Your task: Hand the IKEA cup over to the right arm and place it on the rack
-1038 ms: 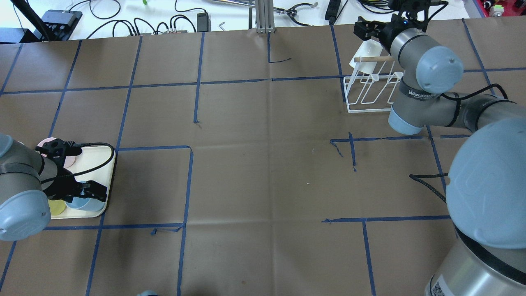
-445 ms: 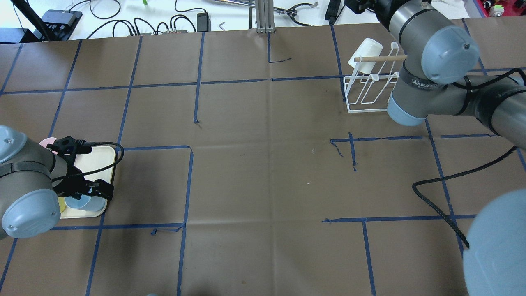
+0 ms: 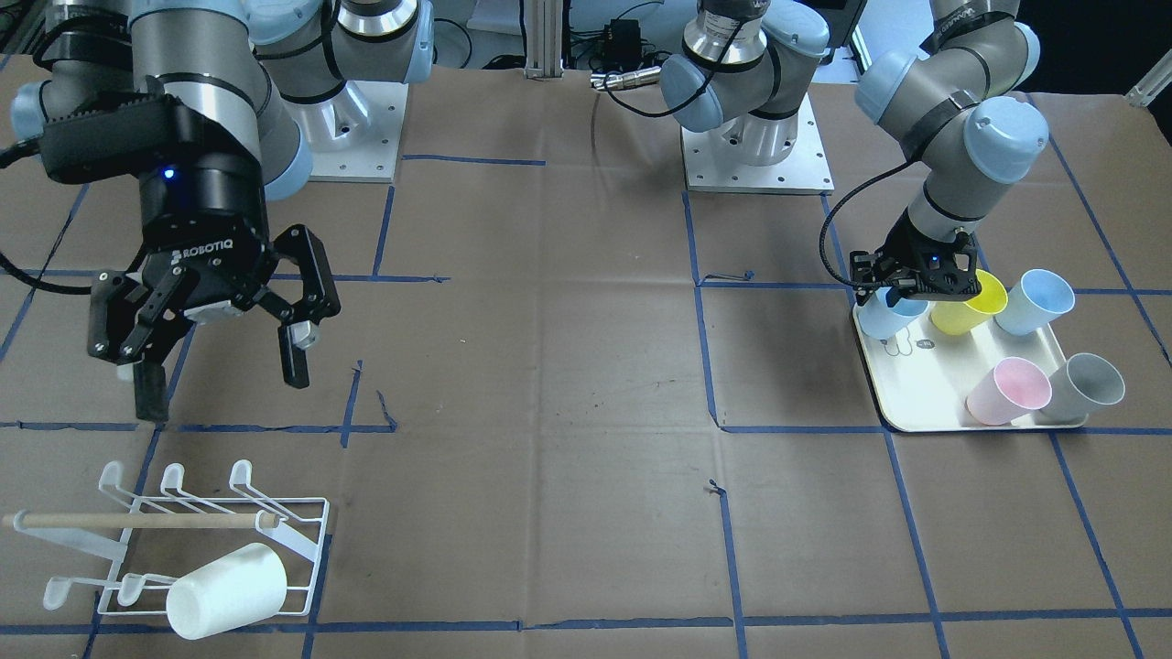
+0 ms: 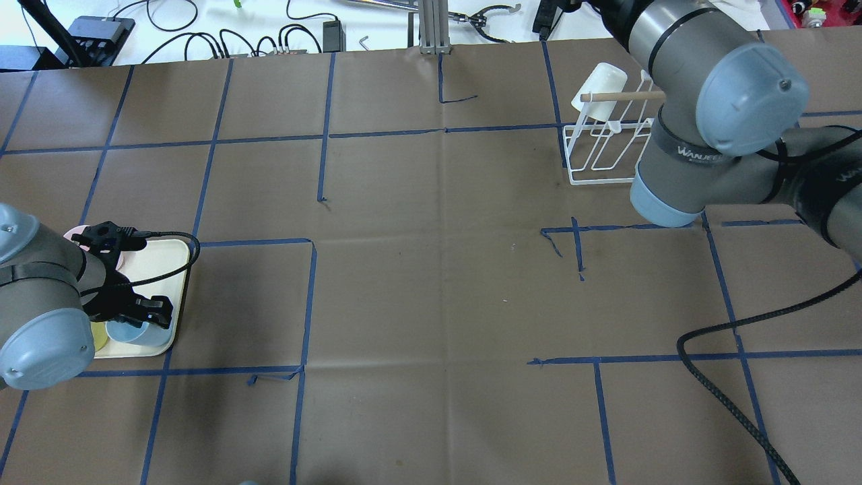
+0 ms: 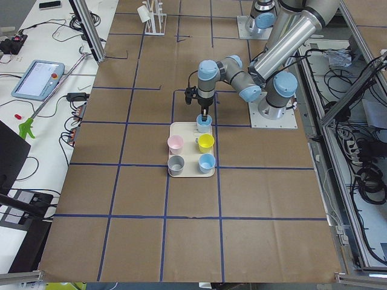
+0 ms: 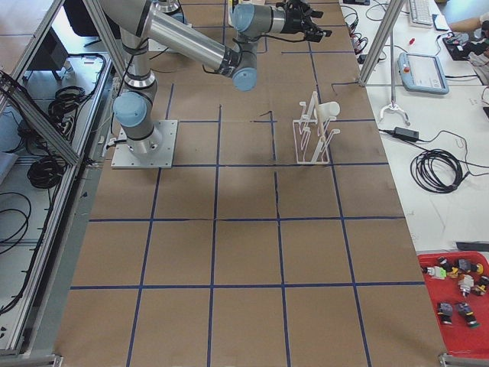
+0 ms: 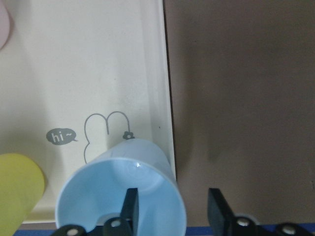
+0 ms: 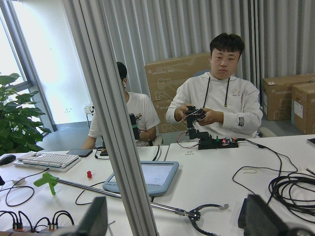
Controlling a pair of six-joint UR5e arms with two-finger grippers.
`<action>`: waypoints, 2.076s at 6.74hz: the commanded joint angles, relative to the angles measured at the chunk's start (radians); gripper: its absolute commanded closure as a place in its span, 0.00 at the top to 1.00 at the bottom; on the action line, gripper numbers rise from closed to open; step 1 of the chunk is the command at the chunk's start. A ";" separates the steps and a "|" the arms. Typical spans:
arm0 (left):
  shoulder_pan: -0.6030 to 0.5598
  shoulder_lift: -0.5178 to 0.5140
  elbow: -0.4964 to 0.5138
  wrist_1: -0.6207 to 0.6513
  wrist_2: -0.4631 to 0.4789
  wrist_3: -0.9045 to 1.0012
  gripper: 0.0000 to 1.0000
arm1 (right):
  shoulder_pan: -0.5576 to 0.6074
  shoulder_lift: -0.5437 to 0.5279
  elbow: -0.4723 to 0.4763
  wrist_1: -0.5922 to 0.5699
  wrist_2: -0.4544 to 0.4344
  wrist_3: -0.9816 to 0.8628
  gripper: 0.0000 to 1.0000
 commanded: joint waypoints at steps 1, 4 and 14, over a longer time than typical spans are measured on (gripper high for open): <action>0.004 -0.003 0.033 -0.005 -0.001 0.008 0.00 | 0.038 -0.081 0.090 0.005 0.002 0.252 1.00; -0.010 -0.009 0.248 -0.240 -0.007 -0.005 0.00 | 0.104 -0.125 0.170 0.001 0.069 0.665 1.00; -0.439 -0.066 0.710 -0.360 -0.669 -0.092 0.00 | 0.109 -0.155 0.295 -0.117 0.154 1.386 1.00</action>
